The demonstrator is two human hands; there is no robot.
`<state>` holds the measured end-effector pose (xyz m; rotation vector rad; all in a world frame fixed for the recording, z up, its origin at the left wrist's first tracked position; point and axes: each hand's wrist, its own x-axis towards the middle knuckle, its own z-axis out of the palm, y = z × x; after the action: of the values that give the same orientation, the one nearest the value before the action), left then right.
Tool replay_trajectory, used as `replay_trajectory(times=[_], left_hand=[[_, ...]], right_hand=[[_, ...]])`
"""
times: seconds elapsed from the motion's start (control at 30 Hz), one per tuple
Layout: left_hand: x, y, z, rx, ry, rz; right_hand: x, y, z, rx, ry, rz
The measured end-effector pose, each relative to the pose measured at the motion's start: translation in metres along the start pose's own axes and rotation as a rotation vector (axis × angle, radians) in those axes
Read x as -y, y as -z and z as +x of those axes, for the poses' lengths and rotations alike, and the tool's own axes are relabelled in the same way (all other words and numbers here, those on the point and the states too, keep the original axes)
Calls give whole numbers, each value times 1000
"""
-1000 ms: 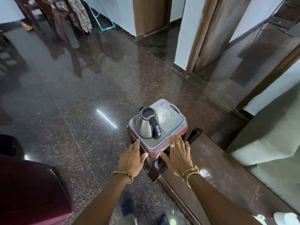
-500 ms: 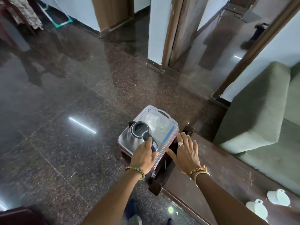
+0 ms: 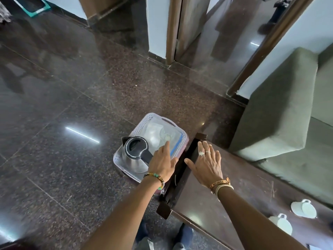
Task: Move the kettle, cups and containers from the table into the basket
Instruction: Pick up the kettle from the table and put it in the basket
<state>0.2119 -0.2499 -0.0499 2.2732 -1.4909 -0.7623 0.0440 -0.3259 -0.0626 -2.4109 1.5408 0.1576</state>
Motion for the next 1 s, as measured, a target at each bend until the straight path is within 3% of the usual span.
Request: replay_trajectory(times=[0.2, 0.53, 1.0], left_hand=[[-9, -29, 16, -4, 131, -18], [-19, -33, 54, -102, 282, -85], [32, -73, 125, -9, 393, -139]], right_hand=[[-27, -21, 15, 68, 89, 10], [-30, -1, 71, -6, 215, 47], [-11, -68, 136, 118, 218, 112]])
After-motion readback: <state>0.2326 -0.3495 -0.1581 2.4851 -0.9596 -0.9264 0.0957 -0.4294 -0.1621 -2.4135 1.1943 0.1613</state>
